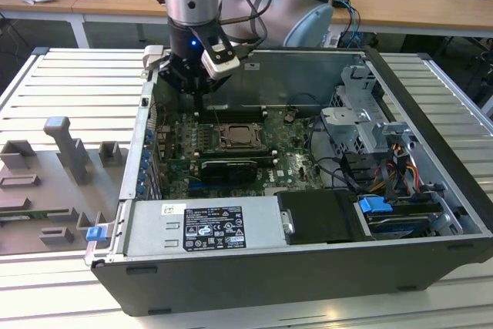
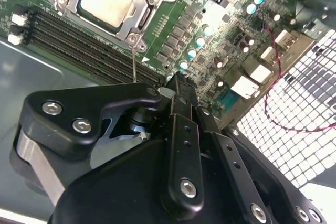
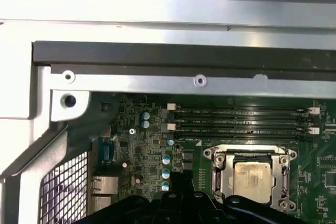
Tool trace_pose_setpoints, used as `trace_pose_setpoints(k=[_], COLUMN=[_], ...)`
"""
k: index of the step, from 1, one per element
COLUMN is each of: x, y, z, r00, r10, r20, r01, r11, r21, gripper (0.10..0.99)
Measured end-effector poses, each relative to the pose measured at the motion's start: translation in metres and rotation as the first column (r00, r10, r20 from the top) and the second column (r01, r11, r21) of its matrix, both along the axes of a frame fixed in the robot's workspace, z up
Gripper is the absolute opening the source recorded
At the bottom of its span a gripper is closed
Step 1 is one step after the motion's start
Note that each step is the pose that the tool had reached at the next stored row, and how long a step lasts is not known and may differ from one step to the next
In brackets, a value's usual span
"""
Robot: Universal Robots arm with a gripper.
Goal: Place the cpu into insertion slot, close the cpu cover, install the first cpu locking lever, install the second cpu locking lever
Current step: 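Install the first cpu locking lever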
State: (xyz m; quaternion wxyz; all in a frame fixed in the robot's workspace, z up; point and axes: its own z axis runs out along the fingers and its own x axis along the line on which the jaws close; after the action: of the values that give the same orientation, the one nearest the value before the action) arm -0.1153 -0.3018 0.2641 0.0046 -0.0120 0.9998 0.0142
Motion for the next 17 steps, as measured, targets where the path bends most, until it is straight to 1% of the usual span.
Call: trace_pose_setpoints(k=[3,6,8,12,17], x=[0.0000,0.0018,0.0112,0.0140,0.0158], y=[0.0048,0.0075,0.0097,0.0156,0.0162], z=[-0.0007,-0.0015,-0.0025,-0.0029,-0.0032], r00=[1.0000,1.0000,1.0000,1.0000,1.0000], r10=[0.000,0.000,-0.002,-0.002,-0.002], r20=[0.0001,-0.0002,0.0000,0.0000,-0.0001], r01=[0.000,0.000,0.002,0.002,0.002], r11=[1.0000,1.0000,1.0000,1.0000,1.0000], r21=[0.000,0.000,0.000,0.000,0.000], gripper=[0.106,0.106,0.106,0.106,0.106])
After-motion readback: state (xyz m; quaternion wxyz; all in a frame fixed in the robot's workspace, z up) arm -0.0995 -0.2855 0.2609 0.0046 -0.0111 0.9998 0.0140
